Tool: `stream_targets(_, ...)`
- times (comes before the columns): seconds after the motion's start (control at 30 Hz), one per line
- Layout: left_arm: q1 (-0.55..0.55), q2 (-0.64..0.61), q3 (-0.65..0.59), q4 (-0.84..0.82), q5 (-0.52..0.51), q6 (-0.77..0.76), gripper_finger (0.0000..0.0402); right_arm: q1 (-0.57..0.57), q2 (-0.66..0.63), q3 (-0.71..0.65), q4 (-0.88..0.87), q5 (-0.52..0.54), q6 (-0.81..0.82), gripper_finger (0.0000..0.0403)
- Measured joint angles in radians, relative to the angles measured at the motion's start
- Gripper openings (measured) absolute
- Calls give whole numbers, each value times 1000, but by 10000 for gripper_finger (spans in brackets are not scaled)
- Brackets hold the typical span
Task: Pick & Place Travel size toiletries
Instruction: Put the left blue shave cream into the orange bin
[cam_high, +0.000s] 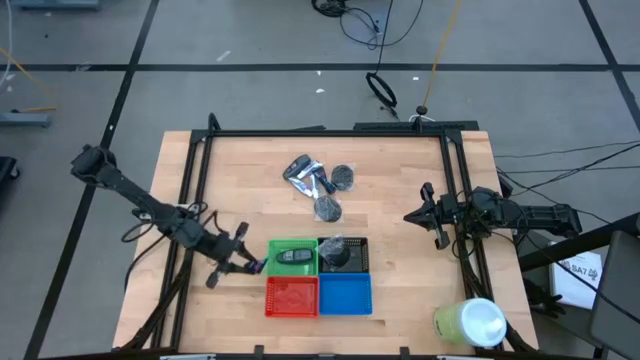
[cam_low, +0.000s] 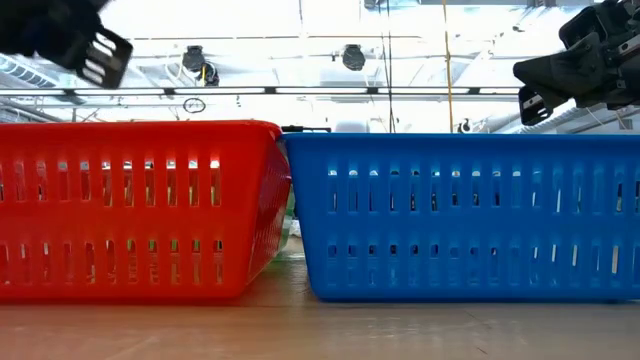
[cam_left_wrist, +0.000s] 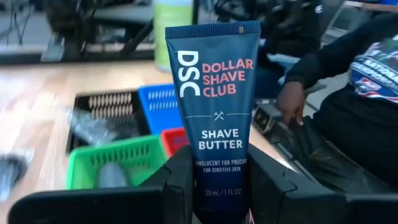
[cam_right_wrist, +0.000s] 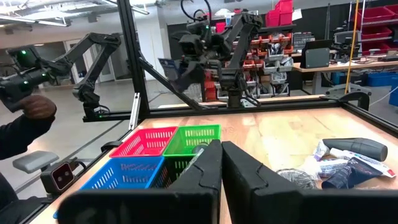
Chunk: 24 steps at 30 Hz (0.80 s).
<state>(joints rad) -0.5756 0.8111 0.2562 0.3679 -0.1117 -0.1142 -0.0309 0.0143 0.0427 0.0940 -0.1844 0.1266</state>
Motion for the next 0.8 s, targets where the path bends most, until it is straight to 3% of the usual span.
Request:
stream_targets(0.23,-103,89,1,157,-52,134,97,0,0,0,0,0,0,0)
stream_targets(0.37,-114,171,38,206,-106,115,97,0,0,0,0,0,0,0)
stream_targets(0.8,-107,550,605,-484,-152,-136,97,0,0,0,0,0,0,0)
